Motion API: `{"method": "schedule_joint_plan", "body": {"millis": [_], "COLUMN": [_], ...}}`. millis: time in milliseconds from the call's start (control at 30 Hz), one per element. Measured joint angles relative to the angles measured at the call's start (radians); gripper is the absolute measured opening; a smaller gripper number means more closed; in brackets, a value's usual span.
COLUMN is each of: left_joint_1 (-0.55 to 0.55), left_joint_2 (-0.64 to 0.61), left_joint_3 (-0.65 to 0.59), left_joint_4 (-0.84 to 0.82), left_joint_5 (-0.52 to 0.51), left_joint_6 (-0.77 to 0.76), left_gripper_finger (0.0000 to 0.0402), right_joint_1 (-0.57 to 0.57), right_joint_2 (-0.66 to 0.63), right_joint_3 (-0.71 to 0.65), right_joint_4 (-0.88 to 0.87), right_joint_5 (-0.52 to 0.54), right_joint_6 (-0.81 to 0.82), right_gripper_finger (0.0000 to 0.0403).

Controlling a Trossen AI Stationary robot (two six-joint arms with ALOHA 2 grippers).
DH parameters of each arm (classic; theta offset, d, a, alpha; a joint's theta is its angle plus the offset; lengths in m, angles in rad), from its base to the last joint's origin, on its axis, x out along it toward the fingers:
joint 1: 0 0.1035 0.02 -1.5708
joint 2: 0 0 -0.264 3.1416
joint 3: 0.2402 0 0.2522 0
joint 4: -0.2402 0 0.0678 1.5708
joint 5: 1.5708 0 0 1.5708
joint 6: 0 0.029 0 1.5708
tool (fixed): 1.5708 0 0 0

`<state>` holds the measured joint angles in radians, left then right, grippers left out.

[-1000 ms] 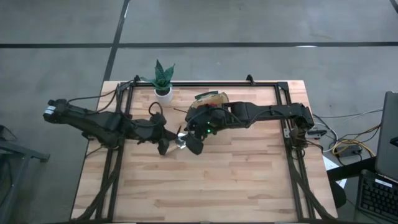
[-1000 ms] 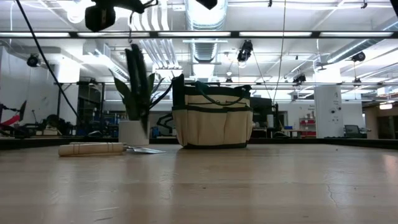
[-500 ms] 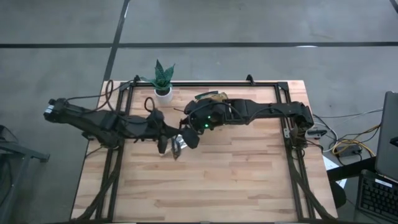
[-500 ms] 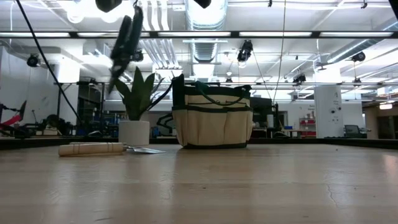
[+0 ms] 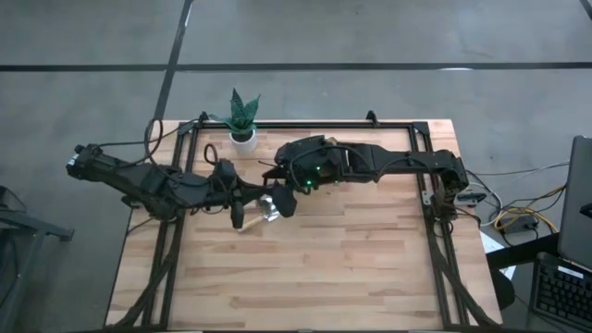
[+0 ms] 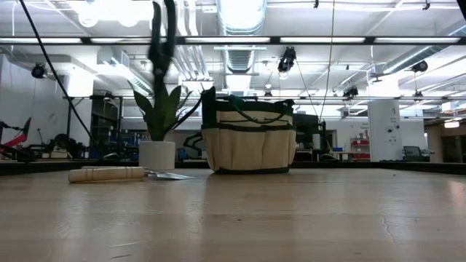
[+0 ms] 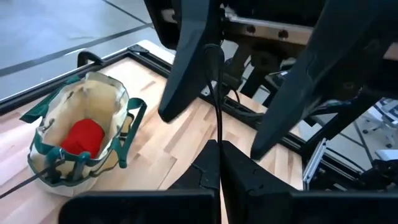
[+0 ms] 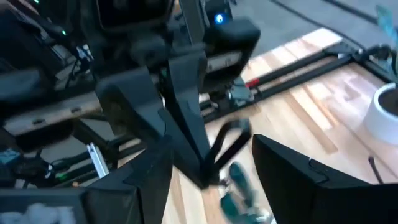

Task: Pick & Place Garden tools in Gardening bag
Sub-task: Put the shear scissors into the white bag

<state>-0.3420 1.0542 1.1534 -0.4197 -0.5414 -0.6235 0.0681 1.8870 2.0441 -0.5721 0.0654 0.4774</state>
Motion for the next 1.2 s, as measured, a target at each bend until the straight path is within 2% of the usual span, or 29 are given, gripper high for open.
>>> {"method": "schedule_joint_plan", "body": {"millis": [400,767,1200], "left_joint_1": [-0.002,-0.001,0.0], "left_joint_2": [0.0,0.0,0.0], "left_joint_3": [-0.001,-0.002,-0.002], "left_joint_4": [0.0,0.001,0.011], "left_joint_5": [0.0,-0.024,-0.029], "left_joint_6": [0.003,0.01,0.011], "left_gripper_finger": [0.0,0.0,0.0007], "right_joint_1": [-0.004,-0.003,-0.003], "right_joint_2": [0.001,0.001,-0.011], "right_joint_3": [0.006,0.007,0.007], "right_joint_4": [0.015,0.015,0.023], "right_joint_5": [0.001,-0.022,-0.024], "right_joint_6": [-0.042,-0.103,-0.115], "right_gripper_finger": [0.0134,0.0015,0.0008]}}
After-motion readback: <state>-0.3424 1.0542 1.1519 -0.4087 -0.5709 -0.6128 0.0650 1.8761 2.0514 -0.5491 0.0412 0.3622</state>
